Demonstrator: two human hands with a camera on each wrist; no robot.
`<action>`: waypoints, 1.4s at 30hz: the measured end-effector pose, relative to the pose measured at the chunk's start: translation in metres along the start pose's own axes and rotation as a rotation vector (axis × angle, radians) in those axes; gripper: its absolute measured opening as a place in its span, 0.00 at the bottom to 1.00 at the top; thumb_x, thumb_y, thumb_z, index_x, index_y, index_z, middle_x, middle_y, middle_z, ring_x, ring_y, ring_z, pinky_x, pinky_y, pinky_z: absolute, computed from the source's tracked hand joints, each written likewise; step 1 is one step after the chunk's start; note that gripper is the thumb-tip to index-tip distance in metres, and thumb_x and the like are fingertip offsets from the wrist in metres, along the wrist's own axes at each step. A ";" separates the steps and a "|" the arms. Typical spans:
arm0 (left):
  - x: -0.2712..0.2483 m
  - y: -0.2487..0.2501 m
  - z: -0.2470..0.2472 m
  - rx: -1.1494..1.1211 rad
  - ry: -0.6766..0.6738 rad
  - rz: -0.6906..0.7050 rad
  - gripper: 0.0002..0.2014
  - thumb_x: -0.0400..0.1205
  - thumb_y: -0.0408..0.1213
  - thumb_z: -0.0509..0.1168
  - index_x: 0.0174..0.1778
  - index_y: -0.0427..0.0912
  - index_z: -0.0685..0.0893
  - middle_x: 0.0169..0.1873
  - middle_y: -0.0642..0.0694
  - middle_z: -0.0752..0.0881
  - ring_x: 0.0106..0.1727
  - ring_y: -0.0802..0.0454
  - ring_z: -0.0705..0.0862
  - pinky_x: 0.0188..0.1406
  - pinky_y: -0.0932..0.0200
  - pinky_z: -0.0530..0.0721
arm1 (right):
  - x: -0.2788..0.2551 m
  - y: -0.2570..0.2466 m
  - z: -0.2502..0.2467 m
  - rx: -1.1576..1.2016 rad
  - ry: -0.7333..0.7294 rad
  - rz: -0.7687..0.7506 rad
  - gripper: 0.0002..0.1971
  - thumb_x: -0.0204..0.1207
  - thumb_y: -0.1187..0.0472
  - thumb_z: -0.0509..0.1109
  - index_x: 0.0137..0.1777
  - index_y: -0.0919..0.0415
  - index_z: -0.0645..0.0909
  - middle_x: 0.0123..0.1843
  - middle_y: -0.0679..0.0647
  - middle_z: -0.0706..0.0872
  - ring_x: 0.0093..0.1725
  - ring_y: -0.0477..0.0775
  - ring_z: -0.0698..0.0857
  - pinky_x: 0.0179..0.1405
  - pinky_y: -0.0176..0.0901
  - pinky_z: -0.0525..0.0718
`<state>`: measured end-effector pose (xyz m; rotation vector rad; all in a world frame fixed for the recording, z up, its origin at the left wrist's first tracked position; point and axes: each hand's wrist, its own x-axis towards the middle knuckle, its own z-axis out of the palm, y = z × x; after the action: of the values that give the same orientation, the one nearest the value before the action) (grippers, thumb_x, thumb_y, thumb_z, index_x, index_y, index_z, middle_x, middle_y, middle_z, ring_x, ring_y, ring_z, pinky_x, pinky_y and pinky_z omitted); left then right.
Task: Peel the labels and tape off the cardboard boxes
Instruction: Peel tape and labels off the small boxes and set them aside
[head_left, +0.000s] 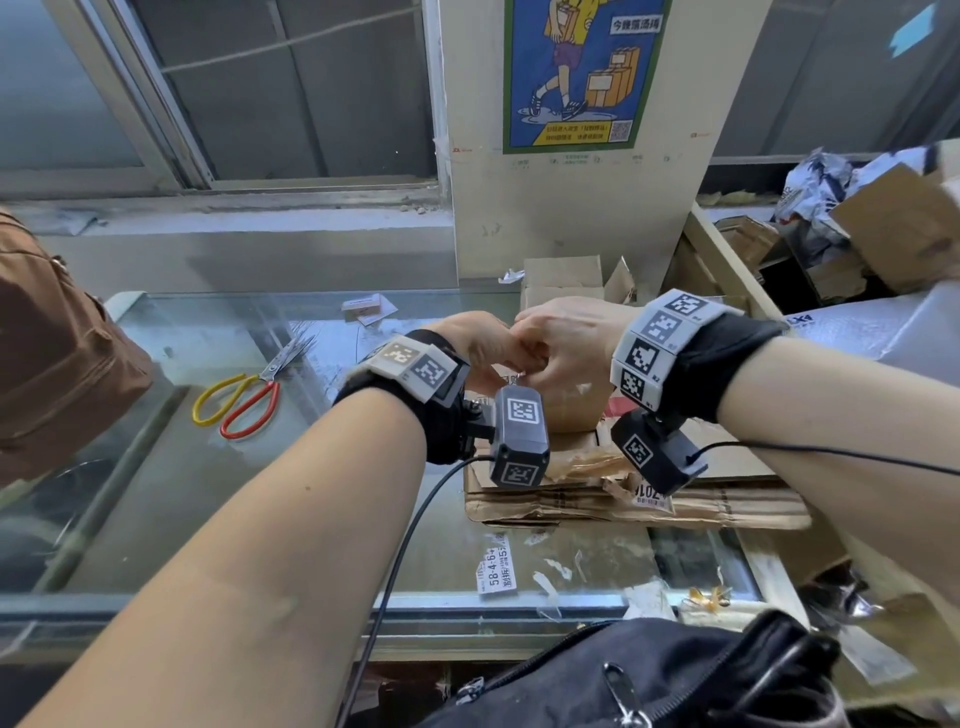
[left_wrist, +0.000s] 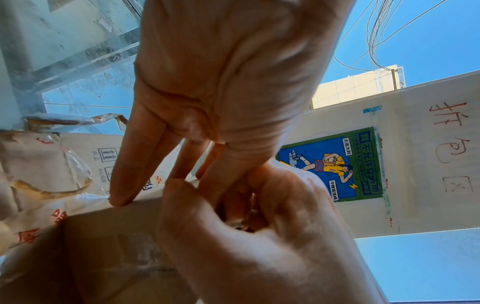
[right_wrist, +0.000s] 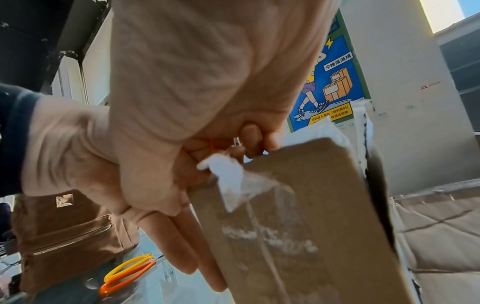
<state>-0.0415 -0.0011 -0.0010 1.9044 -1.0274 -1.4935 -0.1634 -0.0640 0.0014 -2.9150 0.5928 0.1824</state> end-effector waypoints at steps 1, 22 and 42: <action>0.000 0.000 0.001 -0.004 0.003 -0.002 0.13 0.77 0.23 0.70 0.58 0.28 0.84 0.50 0.33 0.87 0.48 0.37 0.87 0.52 0.47 0.87 | 0.001 0.001 0.000 0.000 0.000 0.013 0.14 0.71 0.49 0.72 0.32 0.52 0.72 0.37 0.49 0.80 0.37 0.52 0.79 0.35 0.41 0.75; 0.007 0.004 -0.008 0.073 -0.031 -0.027 0.14 0.80 0.30 0.70 0.61 0.32 0.83 0.60 0.34 0.86 0.62 0.33 0.85 0.68 0.39 0.79 | 0.001 0.013 0.011 0.047 0.312 -0.232 0.15 0.60 0.61 0.84 0.28 0.62 0.78 0.40 0.54 0.75 0.34 0.51 0.73 0.32 0.40 0.71; 0.006 0.008 -0.004 0.036 0.038 -0.032 0.11 0.77 0.29 0.73 0.54 0.30 0.86 0.51 0.36 0.90 0.55 0.38 0.88 0.64 0.44 0.83 | -0.020 0.010 -0.010 0.162 0.166 0.102 0.25 0.67 0.50 0.79 0.59 0.60 0.76 0.53 0.50 0.70 0.48 0.50 0.74 0.46 0.40 0.76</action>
<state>-0.0389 -0.0106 0.0032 1.9758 -1.0178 -1.4601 -0.1849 -0.0679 0.0132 -2.7623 0.7451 -0.0921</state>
